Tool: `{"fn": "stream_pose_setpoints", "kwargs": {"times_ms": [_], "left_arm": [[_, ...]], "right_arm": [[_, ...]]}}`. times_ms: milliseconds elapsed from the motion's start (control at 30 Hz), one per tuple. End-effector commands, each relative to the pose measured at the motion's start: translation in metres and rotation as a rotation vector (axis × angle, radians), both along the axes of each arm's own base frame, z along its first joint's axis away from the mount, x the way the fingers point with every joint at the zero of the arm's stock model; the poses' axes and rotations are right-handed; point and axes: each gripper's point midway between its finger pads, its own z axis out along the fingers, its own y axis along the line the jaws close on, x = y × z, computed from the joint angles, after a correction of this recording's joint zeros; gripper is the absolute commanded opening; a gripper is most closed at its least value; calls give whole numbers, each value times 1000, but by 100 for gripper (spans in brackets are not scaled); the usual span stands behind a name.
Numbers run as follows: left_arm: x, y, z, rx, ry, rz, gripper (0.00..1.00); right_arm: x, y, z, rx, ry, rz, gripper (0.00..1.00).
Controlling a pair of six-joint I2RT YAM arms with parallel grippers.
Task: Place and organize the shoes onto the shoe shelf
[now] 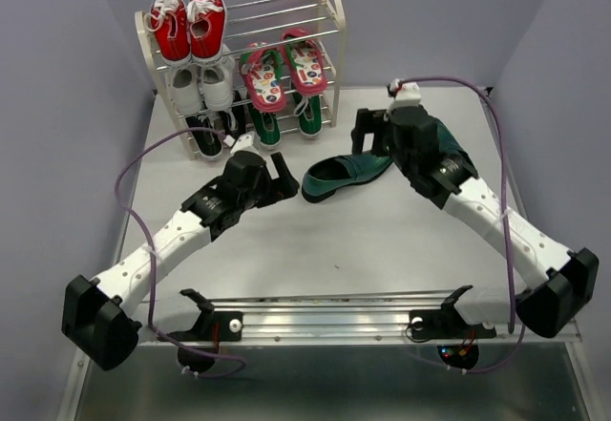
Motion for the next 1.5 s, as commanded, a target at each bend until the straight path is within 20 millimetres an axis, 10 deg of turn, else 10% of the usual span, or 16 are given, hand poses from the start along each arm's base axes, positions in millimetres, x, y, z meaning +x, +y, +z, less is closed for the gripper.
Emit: {"fn": "stream_pose_setpoints", "kwargs": {"times_ms": [0, 500, 800, 900, 1000, 1100, 1300, 1467], "left_arm": [[16, -37, 36, -64, -106, -114, 99], [90, -63, -27, 116, 49, 7, 99], [79, -62, -96, 260, 209, -62, 94], [72, -56, -100, 256, 225, -45, 81], [66, -59, -95, 232, 218, -44, 34], [64, -67, -91, 234, 200, -70, 13], [59, -74, -102, 239, 250, -104, 0], [59, -64, -74, 157, 220, 33, 0]], "right_arm": [[-35, -29, -31, 49, 64, -67, 100], [-87, -71, -88, 5, 214, -145, 100], [-93, -87, -100, -36, 225, -208, 100], [-92, -87, -101, -38, 229, -208, 100], [-91, -86, -106, -47, 240, -213, 100], [-90, -86, -113, -59, 258, -214, 100], [-89, -84, -119, -66, 274, -214, 100], [-89, -79, -118, -57, 279, -190, 100]]}}
